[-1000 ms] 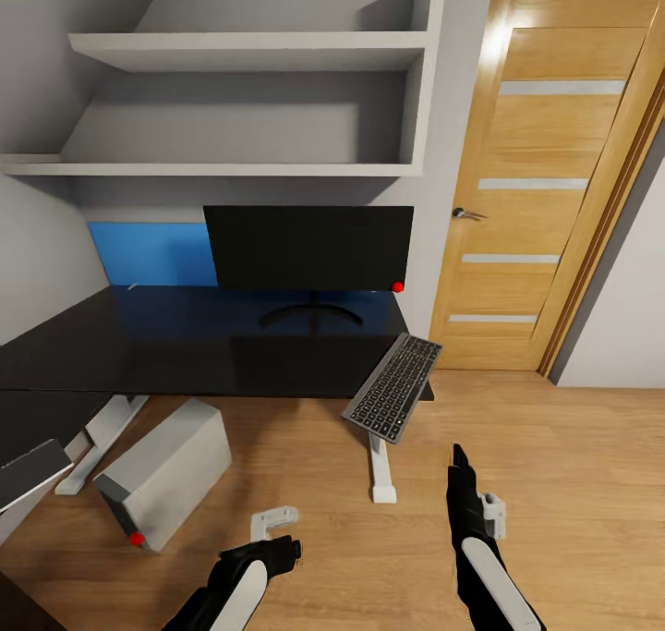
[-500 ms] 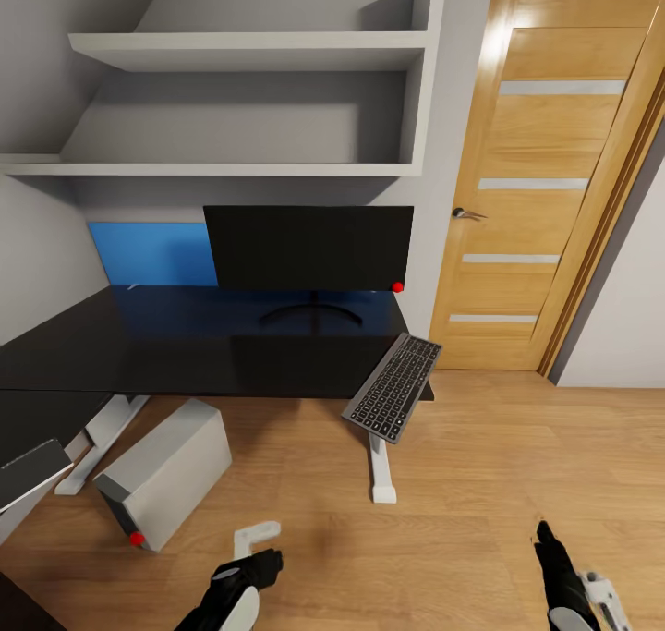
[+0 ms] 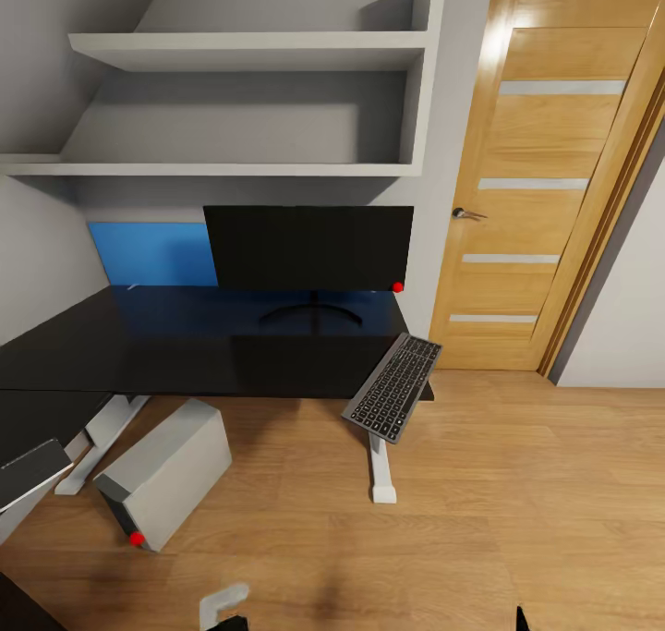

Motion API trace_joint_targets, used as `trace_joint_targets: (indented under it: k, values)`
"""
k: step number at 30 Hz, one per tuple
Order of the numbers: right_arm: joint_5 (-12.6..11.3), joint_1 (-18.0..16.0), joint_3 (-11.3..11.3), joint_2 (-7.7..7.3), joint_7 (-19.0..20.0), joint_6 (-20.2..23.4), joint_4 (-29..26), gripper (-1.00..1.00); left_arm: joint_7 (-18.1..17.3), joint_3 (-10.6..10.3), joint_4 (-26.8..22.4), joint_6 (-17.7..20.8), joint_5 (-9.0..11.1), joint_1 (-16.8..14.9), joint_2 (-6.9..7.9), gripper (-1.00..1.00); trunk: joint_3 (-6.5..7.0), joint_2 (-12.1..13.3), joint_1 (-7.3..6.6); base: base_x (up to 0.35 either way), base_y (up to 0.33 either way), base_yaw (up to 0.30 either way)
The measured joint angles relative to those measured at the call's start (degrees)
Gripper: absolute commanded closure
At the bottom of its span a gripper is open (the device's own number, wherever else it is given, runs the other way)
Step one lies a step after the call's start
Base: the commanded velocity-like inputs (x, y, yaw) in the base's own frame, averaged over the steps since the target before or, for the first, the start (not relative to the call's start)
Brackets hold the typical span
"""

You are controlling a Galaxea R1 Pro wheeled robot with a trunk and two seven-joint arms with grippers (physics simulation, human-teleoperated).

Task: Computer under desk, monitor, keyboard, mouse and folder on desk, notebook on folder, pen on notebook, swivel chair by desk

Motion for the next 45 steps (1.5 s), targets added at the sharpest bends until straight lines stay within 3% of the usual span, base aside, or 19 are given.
trace_joint_targets:
  k: [1,4,5,8,11,27,30,32,33,34,38,45]
  values:
    - [4.14,-0.03,0.15,0.12,0.05,0.32,0.82,-1.0,-0.03,0.02,1.57,-1.51,-0.1,0.01,0.01,-1.0,0.0,0.0,0.0,0.0,0.0,0.0]
    - [11.27,-0.01,0.03,0.29,0.04,1.98,1.63,-1.0,0.05,-0.03,4.59,-6.16,-0.47,0.01,-0.02,-1.0,0.0,0.0,0.0,0.018,-0.046,0.0]
    - [12.4,0.0,-0.58,0.46,-0.15,2.47,1.75,-1.0,0.08,-0.13,5.34,-7.67,-0.48,0.01,-0.04,-1.0,0.0,0.0,0.0,0.079,-0.161,0.0]
    - [12.39,-0.01,-1.2,2.2,-0.12,2.17,1.81,-1.0,0.07,-0.15,5.8,-8.63,-0.41,0.01,-0.1,-1.0,0.0,-0.01,-0.02,0.178,-0.246,0.0]
    - [12.67,-0.01,-1.25,2.8,0.04,1.3,1.87,-1.0,0.07,-0.2,6.63,-8.81,-0.33,0.01,-0.13,-1.0,0.0,-0.01,-0.02,0.214,-0.272,0.0]
    - [12.56,-0.02,-1.17,3.11,-0.13,1.12,1.81,-1.0,-0.25,-0.35,8.01,-8.77,-0.33,0.0,-0.35,-1.0,-0.01,0.0,0.0,0.166,-0.215,-0.012]
    - [12.7,-0.03,-1.02,4.27,-0.24,1.11,1.82,-1.0,-0.25,-0.37,8.14,-8.78,-0.33,0.01,-0.37,-1.0,-0.02,-0.01,-0.03,0.167,-0.065,-0.019]
    - [12.66,-0.04,-1.19,4.34,-0.25,1.11,1.81,-1.0,-0.37,-1.28,8.86,-8.77,-0.32,0.01,-0.39,-1.0,-0.02,-0.01,-0.03,0.286,-0.146,-0.002]
    - [12.7,-0.01,-1.2,4.37,-0.26,1.1,1.81,-1.0,-0.76,-5.0,9.98,-8.82,-0.27,0.02,-0.41,-1.0,-0.02,-0.01,-0.03,0.215,-0.157,0.0]
    - [12.71,-0.02,-1.2,4.37,-0.26,1.1,1.82,-1.0,-0.87,-7.03,10.26,-8.86,-0.26,0.02,-0.45,-1.0,-0.02,-0.01,-0.02,0.18,-0.134,-0.007]
    - [12.71,0.0,-1.2,4.33,-0.26,1.12,1.83,-1.0,-0.92,-8.26,10.41,-8.94,-0.29,0.0,-0.48,-1.0,-0.02,-0.01,0.0,0.068,-0.051,-0.13]
    - [12.68,-0.03,-1.19,4.29,-0.26,1.12,1.85,-1.0,-0.93,-8.63,10.43,-8.98,-0.32,0.0,-0.62,-1.0,-0.02,0.0,0.0,0.011,-0.008,-0.245]
